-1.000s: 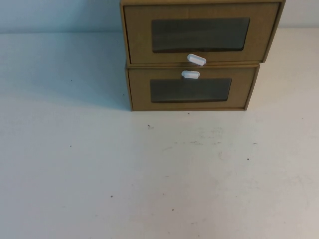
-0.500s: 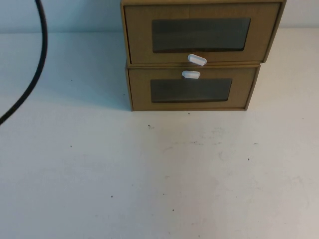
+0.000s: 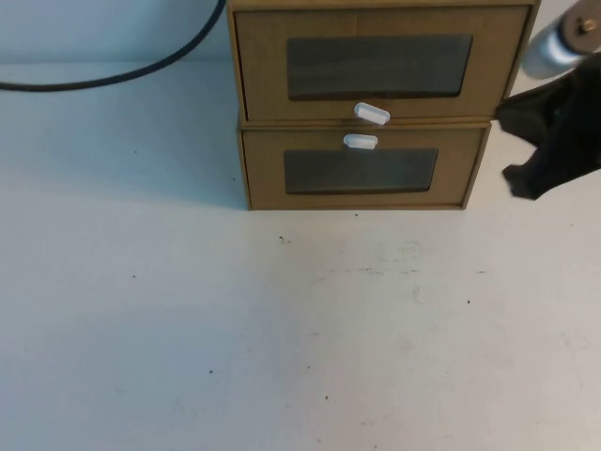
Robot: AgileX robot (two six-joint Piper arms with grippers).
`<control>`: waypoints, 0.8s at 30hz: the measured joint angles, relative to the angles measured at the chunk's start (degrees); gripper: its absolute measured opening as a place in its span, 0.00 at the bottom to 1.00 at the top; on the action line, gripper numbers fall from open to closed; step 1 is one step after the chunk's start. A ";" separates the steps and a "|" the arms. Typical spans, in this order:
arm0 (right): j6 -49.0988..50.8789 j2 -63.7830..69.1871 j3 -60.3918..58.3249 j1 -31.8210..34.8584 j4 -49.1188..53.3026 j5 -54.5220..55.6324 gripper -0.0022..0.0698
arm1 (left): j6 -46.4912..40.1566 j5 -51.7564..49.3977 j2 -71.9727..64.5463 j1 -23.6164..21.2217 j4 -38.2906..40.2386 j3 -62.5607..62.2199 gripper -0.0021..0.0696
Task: Open the shoe box
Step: 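Pull the top drawer of the cardboard box fully open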
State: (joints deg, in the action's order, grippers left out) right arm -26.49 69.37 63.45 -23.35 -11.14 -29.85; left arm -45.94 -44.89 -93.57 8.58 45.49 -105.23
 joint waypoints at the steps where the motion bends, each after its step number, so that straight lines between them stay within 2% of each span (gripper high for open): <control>1: -1.22 1.30 0.00 -1.13 0.00 1.05 0.01 | -0.83 -1.67 -2.02 0.33 1.01 -2.87 0.02; 5: -7.43 7.02 0.00 -5.33 1.71 7.56 0.01 | -2.37 -8.82 -10.68 2.34 3.81 -10.91 0.02; 10: -9.79 14.03 0.00 -8.05 10.31 16.93 0.01 | -2.95 -12.86 -18.26 4.93 4.31 -13.72 0.02; 15: -9.76 19.39 1.75 -9.30 22.23 16.24 0.01 | -3.04 -12.76 -21.61 5.23 5.95 -14.38 0.02; 18: -2.44 22.23 5.29 -10.18 35.37 8.39 0.01 | -3.04 -12.99 -22.14 5.12 6.63 -14.76 0.02; 22: 19.61 25.79 11.43 -11.49 56.79 -5.82 0.01 | -3.04 -13.12 -22.61 5.12 7.31 -14.89 0.02; 24: 29.86 26.30 13.17 -11.60 64.58 -9.08 0.01 | -3.04 -13.12 -22.74 5.12 7.43 -14.89 0.02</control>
State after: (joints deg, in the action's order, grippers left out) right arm 3.37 95.67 76.62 -34.96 53.44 -38.93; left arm -48.99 -58.01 -116.31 13.70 52.92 -120.12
